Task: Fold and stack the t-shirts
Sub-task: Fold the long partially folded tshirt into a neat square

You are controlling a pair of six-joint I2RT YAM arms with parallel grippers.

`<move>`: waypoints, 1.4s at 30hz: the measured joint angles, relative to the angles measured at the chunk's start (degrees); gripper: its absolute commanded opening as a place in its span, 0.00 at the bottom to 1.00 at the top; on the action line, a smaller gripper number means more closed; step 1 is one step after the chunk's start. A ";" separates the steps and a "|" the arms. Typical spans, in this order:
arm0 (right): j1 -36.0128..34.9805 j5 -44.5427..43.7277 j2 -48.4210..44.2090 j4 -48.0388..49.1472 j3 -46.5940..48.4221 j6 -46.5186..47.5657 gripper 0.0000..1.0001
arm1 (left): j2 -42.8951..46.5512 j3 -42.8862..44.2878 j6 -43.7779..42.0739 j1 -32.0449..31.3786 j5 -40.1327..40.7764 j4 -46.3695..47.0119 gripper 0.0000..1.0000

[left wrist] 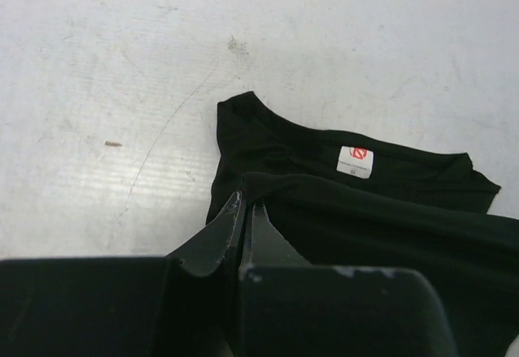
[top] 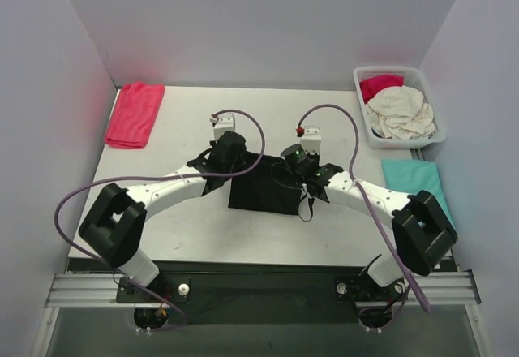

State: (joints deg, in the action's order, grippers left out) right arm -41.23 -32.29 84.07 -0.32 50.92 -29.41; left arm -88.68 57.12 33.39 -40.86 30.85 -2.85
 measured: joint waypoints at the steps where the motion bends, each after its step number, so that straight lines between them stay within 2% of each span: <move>1: 0.42 0.48 1.40 0.48 0.74 0.39 0.00 | -1.95 0.94 -0.24 0.72 -0.76 0.66 0.00; 7: 3.23 1.92 8.39 2.43 5.73 1.66 0.00 | -12.52 7.65 -2.19 4.33 -6.16 3.13 0.00; 14: 6.08 2.40 13.51 3.13 9.11 1.88 0.00 | -19.39 15.19 -2.89 6.40 -10.56 3.54 0.01; 15: 6.45 2.56 14.58 3.15 9.68 1.88 0.01 | -20.26 16.28 -2.99 6.58 -11.08 3.54 0.19; 17: 6.91 2.84 16.35 3.04 10.62 1.86 0.12 | -21.70 17.70 -3.41 6.88 -11.91 3.56 0.49; 18: 7.21 2.99 17.20 2.93 11.10 1.88 0.21 | -22.34 18.27 -3.63 7.02 -12.37 3.54 0.61; 19: 7.43 3.19 17.94 2.84 11.54 1.86 0.27 | -22.95 18.80 -3.87 7.19 -12.76 3.48 0.67; 21: 7.61 3.28 18.88 2.56 12.07 2.21 0.40 | -24.50 20.22 -4.11 7.63 -13.51 3.50 0.72; 22: 7.82 3.32 19.04 2.45 12.26 2.34 0.43 | -25.27 21.00 -4.24 7.93 -14.08 3.50 0.76; 27: 8.46 2.95 19.06 1.73 13.84 2.47 0.52 | -26.27 23.08 -5.97 9.20 -14.60 4.31 0.83; 33: 8.94 2.08 16.20 -0.68 14.19 2.36 0.52 | -24.30 23.61 -8.15 9.86 -13.49 6.14 0.84; 42: 7.74 3.32 4.24 -1.51 8.31 -0.59 0.49 | -10.80 11.52 -6.75 9.86 -16.39 6.86 0.83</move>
State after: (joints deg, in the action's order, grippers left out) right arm -33.50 -28.97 88.31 -1.83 59.22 -30.00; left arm -99.48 68.64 26.63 -31.00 14.46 4.01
